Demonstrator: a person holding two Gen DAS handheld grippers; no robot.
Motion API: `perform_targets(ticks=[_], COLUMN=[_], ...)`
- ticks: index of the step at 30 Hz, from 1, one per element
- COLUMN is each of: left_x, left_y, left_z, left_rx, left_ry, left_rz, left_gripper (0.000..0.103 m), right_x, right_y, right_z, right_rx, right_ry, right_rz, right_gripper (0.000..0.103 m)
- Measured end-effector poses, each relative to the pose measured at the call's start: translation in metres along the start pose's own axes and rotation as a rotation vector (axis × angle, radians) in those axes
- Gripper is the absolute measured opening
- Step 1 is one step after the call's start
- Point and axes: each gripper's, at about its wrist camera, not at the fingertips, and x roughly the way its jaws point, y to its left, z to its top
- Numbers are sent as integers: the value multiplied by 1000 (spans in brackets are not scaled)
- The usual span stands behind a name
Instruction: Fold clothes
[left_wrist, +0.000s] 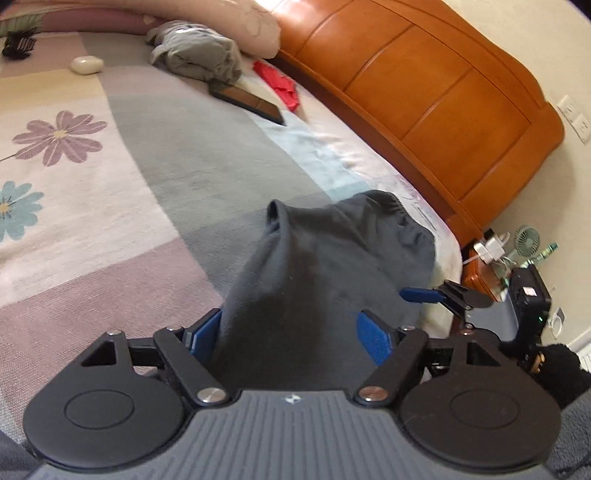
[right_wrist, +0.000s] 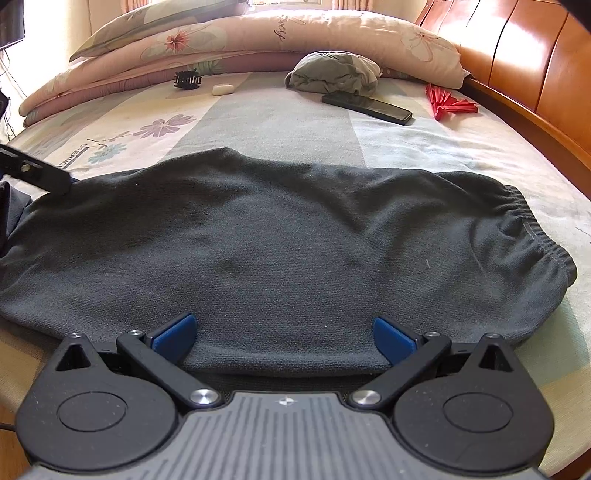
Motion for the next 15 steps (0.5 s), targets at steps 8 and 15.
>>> perform_targets(ticks=[8,15], left_x=[-6,29], left_y=[-44,-19], left_z=[-7,-1], left_rx=[229,109], left_ry=[-18,81], left_rz=[70,98], left_gripper=[80,81], right_x=[0,0], right_y=[2,3], right_z=[-1,-1], right_rx=[7,13], right_ry=[-9,-15], right_rz=[-10,-24], right_gripper=[103,103])
